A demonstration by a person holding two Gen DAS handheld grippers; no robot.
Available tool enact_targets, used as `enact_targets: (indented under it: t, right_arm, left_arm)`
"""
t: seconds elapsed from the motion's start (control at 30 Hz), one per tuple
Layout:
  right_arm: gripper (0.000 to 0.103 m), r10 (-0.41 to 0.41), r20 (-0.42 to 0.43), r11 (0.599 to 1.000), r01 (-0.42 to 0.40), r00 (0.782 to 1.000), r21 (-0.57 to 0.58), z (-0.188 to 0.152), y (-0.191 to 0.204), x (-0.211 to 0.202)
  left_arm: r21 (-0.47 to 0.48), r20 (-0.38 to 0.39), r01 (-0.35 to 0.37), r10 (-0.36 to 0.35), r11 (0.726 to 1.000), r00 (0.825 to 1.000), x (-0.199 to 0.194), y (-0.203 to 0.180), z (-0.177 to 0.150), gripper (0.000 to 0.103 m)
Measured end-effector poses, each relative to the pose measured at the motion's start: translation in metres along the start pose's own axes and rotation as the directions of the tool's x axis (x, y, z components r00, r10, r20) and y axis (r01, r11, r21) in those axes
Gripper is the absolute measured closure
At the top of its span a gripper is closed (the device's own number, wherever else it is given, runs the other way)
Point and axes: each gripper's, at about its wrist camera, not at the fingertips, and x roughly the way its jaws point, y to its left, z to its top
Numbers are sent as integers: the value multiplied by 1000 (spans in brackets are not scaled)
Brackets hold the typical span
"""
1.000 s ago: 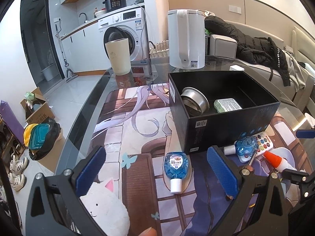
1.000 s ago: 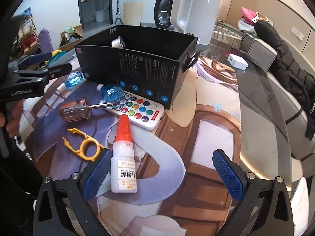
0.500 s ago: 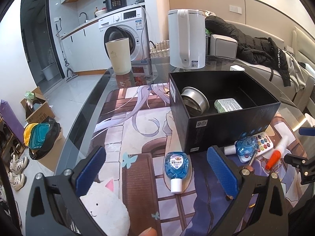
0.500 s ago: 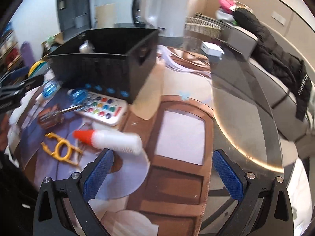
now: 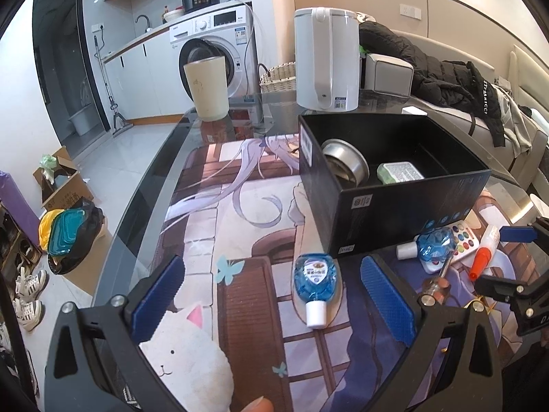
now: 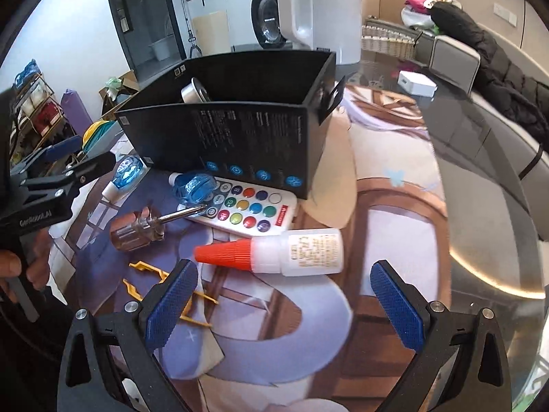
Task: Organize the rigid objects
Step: 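Close the right tool on the white red-capped glue bottle while the left tool approaches the blue bottle, then close the left tool on the blue white-capped bottle while the right tool lifts the glue bottle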
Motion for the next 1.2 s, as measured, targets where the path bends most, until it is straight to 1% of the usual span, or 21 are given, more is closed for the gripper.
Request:
enact_targets:
  t: [0.07,0.3,0.4,0.6,0.63,0.7,0.73,0.93,0.97,1.0,1.03,1.07,1.1,1.13,1.2]
  right_arm:
    - [1,5,-2,1000,-5,1000,4,2,0,2]
    - [1,-37,2,999,37,999,-20,9,8,11]
    - [1,-41,8,999,41,999,-9,9,7,12]
    - [1,-54,10,998,54,998,-9,10,6,13]
    - [2,-59,12,998,59,998,-13,10,7,13]
    - [13,-61,24,998,62,998,-12,9,7,11]
    - [16,-59,29,998,59,998,-16,9,7,10]
    - [16,-55,34,998,56,998,-35,5,11,8]
    - [16,-54,34,998,56,998,-38,5,11,8]
    - [16,-52,34,998,53,998,-39,4,12,7]
    - [16,-50,34,998,51,998,-39,4,12,7]
    - [16,-48,33,998,49,998,-39,4,13,7]
    - [16,-48,33,998,49,998,-39,4,13,7]
    - [16,-47,33,998,48,998,-39,4,13,7]
    - [16,-45,33,998,46,998,-39,4,13,6]
  left_arm:
    - [-3,-10,5,-5,1000,1000,2,1,-1,0]
    - [15,-51,6,-5,1000,999,13,2,-6,0]
    - [27,-73,7,-5,1000,997,18,0,-8,0]
    - [22,-112,41,-39,999,993,24,-1,-7,0]
    - [25,-124,44,-41,999,991,26,-2,-7,0]
    - [29,-130,51,-47,998,990,27,-4,-8,1]
    - [34,-131,54,-49,998,990,27,-5,-7,1]
    - [39,-137,64,-58,997,989,27,-5,-8,2]
    - [37,-138,75,-69,996,988,27,-5,-8,8]
    - [34,-138,86,-81,996,987,27,-5,-9,18]
    - [31,-138,96,-91,995,986,27,-5,-9,20]
    - [27,-135,106,-101,994,986,26,-5,-9,25]
    - [29,-131,116,-111,993,985,25,-5,-9,37]
    - [29,-124,129,-125,991,984,24,-6,-10,45]
    - [42,-112,154,-148,987,983,22,-9,-10,74]
